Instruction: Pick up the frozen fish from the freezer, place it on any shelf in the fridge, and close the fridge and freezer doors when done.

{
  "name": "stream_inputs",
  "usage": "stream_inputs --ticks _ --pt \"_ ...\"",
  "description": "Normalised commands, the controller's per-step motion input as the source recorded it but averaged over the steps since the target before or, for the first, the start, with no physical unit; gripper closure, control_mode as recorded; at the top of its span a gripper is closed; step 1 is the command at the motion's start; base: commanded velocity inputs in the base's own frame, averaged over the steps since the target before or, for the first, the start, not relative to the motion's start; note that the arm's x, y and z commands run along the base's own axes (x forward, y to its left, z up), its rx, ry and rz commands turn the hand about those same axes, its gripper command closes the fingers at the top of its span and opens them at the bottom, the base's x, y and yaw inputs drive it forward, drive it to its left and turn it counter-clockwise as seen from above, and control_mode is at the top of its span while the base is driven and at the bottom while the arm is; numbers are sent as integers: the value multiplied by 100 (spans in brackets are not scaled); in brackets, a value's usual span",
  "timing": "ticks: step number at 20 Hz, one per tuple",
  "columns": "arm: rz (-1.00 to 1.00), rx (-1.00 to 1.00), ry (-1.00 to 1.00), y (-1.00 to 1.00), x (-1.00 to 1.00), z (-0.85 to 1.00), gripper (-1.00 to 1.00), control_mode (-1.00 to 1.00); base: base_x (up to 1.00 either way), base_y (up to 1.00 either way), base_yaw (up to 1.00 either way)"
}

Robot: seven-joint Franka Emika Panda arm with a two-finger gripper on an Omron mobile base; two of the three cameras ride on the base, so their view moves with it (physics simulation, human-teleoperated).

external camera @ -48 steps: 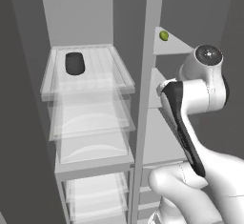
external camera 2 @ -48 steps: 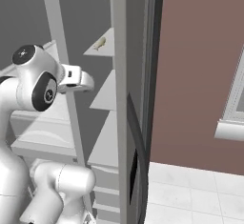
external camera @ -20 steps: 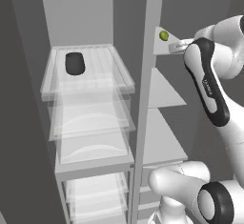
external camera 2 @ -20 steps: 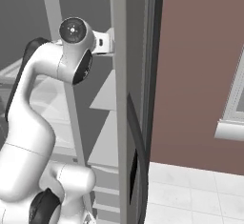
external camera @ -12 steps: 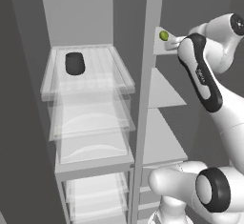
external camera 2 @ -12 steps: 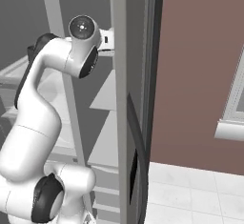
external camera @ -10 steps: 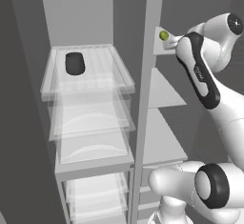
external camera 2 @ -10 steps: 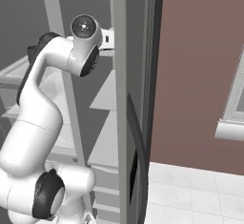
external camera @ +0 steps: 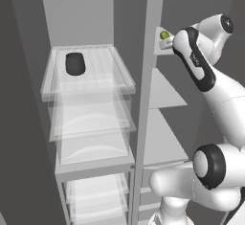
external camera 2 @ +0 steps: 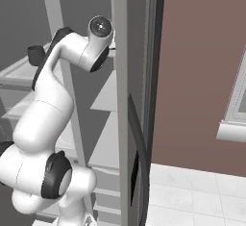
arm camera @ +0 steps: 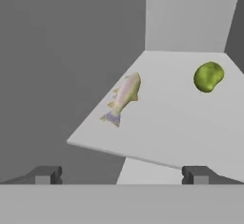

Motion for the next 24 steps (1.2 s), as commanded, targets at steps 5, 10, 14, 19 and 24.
stream_inputs --ticks 5,10,14,19,24 --pt "4 0 4 0 52 0 -100 -100 0 0 0" --pt "1 0 5 11 50 -4 -100 -100 0 0 0" --pt "0 0 3 21 53 -9 -100 -100 0 0 0" --pt "0 0 4 14 36 -32 -100 -100 0 0 0" --pt "0 0 3 6 38 -30 -100 -100 0 0 0"
